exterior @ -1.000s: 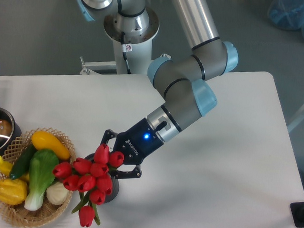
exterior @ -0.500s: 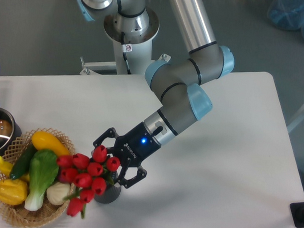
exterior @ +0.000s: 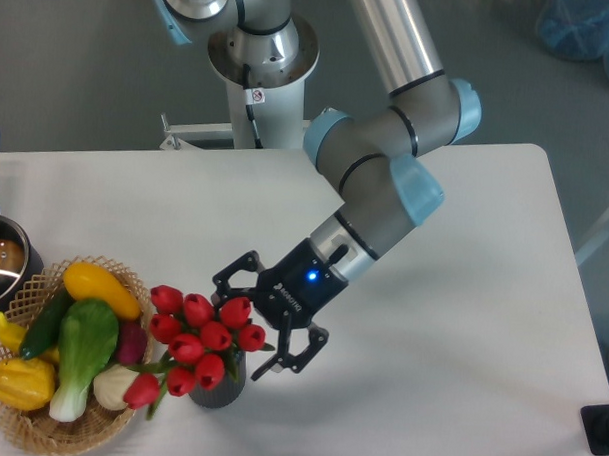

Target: Insert the flowers into the vase

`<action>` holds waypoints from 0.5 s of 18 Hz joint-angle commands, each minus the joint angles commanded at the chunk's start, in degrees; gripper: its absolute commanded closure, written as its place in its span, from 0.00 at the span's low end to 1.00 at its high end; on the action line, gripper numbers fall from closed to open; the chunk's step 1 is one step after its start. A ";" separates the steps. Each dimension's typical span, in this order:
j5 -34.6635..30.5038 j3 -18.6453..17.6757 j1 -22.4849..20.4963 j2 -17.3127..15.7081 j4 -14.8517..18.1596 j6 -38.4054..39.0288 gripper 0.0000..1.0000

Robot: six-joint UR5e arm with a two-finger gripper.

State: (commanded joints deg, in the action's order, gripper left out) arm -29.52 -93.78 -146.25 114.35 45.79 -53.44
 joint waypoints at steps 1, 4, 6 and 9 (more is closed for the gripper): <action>-1.84 0.17 -0.26 -0.26 -0.09 0.00 0.00; -7.29 0.35 -1.05 -2.72 0.00 0.00 0.00; -9.49 0.35 -1.76 -3.78 0.00 0.00 0.00; -13.00 0.35 -3.42 -5.44 0.00 -1.31 0.00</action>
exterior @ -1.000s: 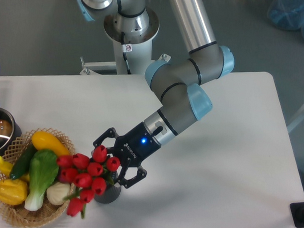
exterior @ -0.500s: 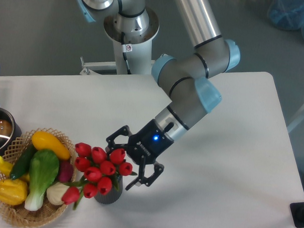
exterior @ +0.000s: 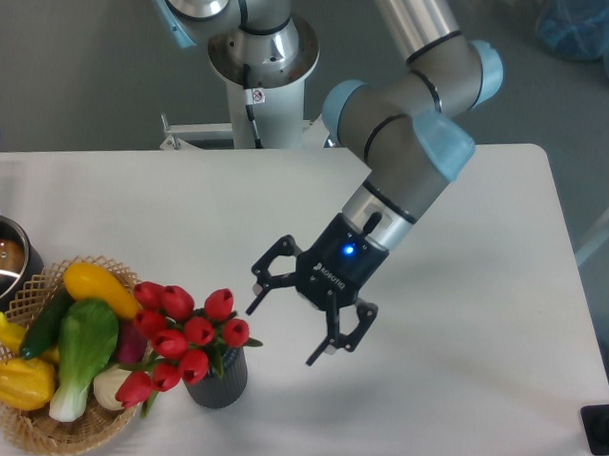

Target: Insert the flowers into the vase

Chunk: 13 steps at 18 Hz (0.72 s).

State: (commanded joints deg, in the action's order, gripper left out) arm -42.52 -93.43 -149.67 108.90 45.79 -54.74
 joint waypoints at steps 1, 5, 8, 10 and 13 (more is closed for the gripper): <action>-2.80 -0.17 -0.70 -0.27 0.00 -2.71 0.00; -15.20 -1.76 -1.68 -0.27 0.00 -16.43 0.00; -25.73 -1.67 -1.41 -0.01 0.18 -15.75 0.00; -33.99 -1.67 -2.02 0.43 0.44 -15.48 0.00; -40.79 -1.67 -4.13 0.35 1.23 -16.01 0.00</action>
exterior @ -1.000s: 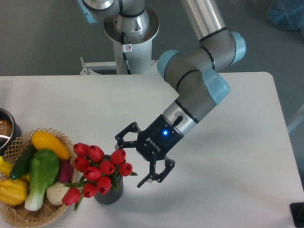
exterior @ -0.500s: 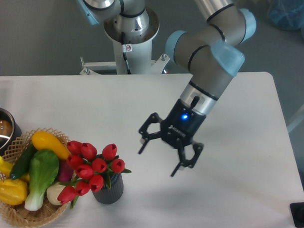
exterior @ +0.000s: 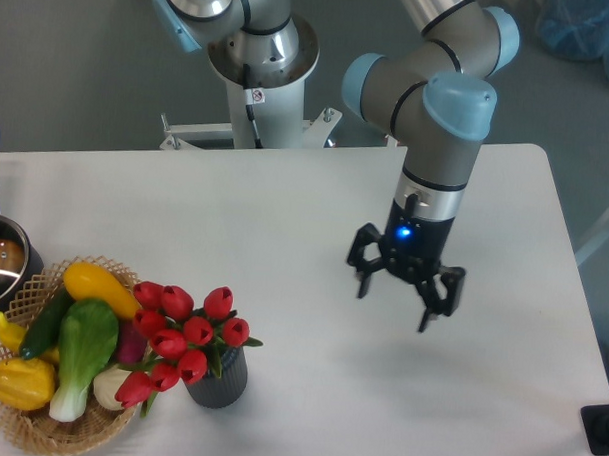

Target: Insert the flowers into the vase

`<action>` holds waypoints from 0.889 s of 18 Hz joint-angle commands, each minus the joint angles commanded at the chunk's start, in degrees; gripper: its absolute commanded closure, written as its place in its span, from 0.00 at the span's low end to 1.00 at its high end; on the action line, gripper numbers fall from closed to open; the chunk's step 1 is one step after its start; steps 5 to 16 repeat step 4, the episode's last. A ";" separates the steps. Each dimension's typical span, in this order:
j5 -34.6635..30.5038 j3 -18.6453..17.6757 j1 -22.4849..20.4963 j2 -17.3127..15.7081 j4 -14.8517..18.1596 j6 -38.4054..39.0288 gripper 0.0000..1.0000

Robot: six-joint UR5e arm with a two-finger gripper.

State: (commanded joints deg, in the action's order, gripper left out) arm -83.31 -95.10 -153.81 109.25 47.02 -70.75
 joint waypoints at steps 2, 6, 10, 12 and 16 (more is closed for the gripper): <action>-1.06 0.00 -1.14 0.26 0.53 -0.09 0.00; -2.55 -0.09 -1.06 0.35 0.71 -0.35 0.00; -2.55 -0.09 -1.06 0.35 0.71 -0.35 0.00; -2.55 -0.09 -1.06 0.35 0.71 -0.35 0.00; -2.55 -0.09 -1.06 0.35 0.71 -0.35 0.00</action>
